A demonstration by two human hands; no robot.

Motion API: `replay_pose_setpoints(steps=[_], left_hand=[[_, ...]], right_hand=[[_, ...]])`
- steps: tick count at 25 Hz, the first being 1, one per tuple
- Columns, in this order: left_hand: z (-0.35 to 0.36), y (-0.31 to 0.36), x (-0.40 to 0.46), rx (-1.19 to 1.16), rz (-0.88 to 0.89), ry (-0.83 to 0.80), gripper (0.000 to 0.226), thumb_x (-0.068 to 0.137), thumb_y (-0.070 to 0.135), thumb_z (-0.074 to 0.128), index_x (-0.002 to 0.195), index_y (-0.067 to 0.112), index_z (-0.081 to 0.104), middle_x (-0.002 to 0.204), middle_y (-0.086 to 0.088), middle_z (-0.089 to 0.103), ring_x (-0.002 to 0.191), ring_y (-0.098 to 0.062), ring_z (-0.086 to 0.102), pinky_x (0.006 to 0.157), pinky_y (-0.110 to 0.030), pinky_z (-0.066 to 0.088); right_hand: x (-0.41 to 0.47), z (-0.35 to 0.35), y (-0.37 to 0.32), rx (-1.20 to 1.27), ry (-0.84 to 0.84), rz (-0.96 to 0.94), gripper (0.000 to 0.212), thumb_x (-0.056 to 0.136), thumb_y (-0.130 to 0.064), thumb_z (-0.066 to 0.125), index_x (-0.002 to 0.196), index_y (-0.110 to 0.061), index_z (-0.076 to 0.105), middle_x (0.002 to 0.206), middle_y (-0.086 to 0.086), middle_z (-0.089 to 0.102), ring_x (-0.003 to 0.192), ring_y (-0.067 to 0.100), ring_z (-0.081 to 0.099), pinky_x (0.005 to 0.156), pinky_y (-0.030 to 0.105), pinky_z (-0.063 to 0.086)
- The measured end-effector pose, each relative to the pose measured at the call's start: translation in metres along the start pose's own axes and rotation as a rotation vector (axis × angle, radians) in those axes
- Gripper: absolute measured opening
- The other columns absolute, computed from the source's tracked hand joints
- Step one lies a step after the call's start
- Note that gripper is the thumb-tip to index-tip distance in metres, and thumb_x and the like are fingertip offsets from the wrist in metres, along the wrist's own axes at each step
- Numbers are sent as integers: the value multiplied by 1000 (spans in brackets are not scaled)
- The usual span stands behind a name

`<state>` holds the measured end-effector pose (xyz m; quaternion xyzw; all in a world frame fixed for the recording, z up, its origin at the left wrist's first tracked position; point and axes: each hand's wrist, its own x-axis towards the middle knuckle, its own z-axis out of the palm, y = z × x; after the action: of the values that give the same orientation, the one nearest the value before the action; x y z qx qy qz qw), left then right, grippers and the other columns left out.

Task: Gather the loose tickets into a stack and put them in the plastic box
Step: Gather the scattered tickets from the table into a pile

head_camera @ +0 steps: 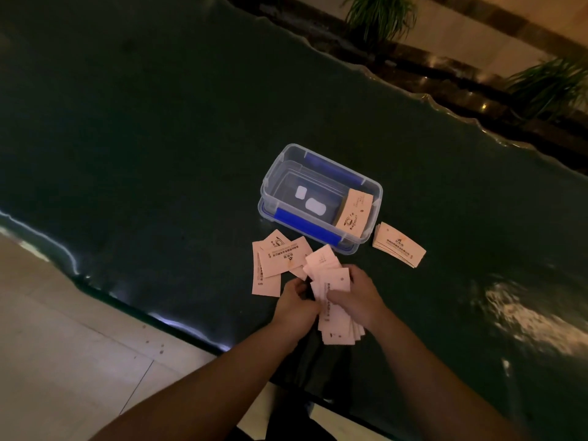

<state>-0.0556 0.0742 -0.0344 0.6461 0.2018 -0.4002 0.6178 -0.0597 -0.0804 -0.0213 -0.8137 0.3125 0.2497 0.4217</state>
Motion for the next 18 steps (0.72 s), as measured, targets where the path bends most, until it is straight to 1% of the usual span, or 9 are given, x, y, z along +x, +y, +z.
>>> replay_pose_setpoints(steps=[2, 5, 7, 9, 11, 13, 15, 16, 18], left_hand=[[3, 2, 4, 19, 17, -49, 77, 88, 1, 70, 154, 26, 39, 150, -1, 56, 130, -23, 60, 102, -46, 57], [1, 13, 4, 218, 98, -100, 65, 92, 9, 69, 150, 26, 44, 149, 0, 55, 132, -22, 58, 104, -43, 55], [-11, 23, 8, 564, 285, 56, 56, 95, 15, 68, 146, 23, 49, 151, 1, 51, 142, -22, 48, 114, -42, 45], [-32, 36, 18, 951, 422, 289, 65, 92, 24, 71, 152, 22, 45, 157, 0, 42, 148, -24, 35, 120, -44, 34], [-52, 44, 33, 1156, 354, 392, 80, 85, 35, 77, 154, 22, 39, 156, -3, 39, 145, -27, 34, 117, -48, 36], [-65, 47, 48, 1276, 328, 347, 80, 83, 42, 78, 153, 23, 43, 156, -4, 39, 144, -28, 35, 116, -50, 36], [-73, 48, 59, 1371, 413, 232, 79, 84, 45, 76, 153, 25, 43, 162, -2, 37, 151, -26, 29, 121, -52, 29], [-76, 51, 62, 1404, 455, 176, 80, 84, 46, 76, 154, 25, 43, 164, -2, 36, 153, -25, 28, 123, -52, 26], [-79, 58, 66, 1444, 496, 130, 79, 82, 49, 77, 150, 25, 46, 160, -2, 43, 150, -23, 35, 122, -50, 28]], right_hand=[[5, -2, -7, -113, -33, -23, 79, 77, -21, 87, 145, -28, 48, 143, 5, 59, 127, 25, 61, 101, 49, 57], [9, -5, -12, -70, -22, 0, 78, 80, -18, 87, 143, -27, 44, 144, 6, 59, 129, 27, 61, 101, 49, 57], [9, -6, -10, -24, -36, 11, 79, 80, -13, 86, 141, -28, 39, 147, 6, 55, 132, 29, 59, 99, 47, 58], [7, -5, -8, 39, -39, 20, 81, 81, -8, 84, 140, -33, 33, 148, 6, 53, 132, 30, 60, 90, 44, 59], [5, -2, -6, 165, -25, 64, 86, 84, -4, 81, 148, -34, 31, 146, 7, 56, 129, 30, 63, 86, 45, 59], [6, 4, -2, 333, -12, 140, 80, 89, -5, 76, 154, -29, 36, 139, 8, 64, 125, 30, 66, 93, 52, 59], [8, 13, 2, 486, -34, 205, 59, 95, -10, 69, 149, -25, 51, 125, 9, 74, 115, 29, 72, 99, 57, 58], [8, 17, 3, 565, -48, 221, 49, 97, -12, 66, 144, -25, 56, 121, 10, 77, 111, 29, 75, 99, 58, 59], [6, 24, 4, 717, -56, 226, 37, 101, -12, 62, 135, -26, 61, 118, 12, 78, 109, 29, 76, 94, 55, 61]])
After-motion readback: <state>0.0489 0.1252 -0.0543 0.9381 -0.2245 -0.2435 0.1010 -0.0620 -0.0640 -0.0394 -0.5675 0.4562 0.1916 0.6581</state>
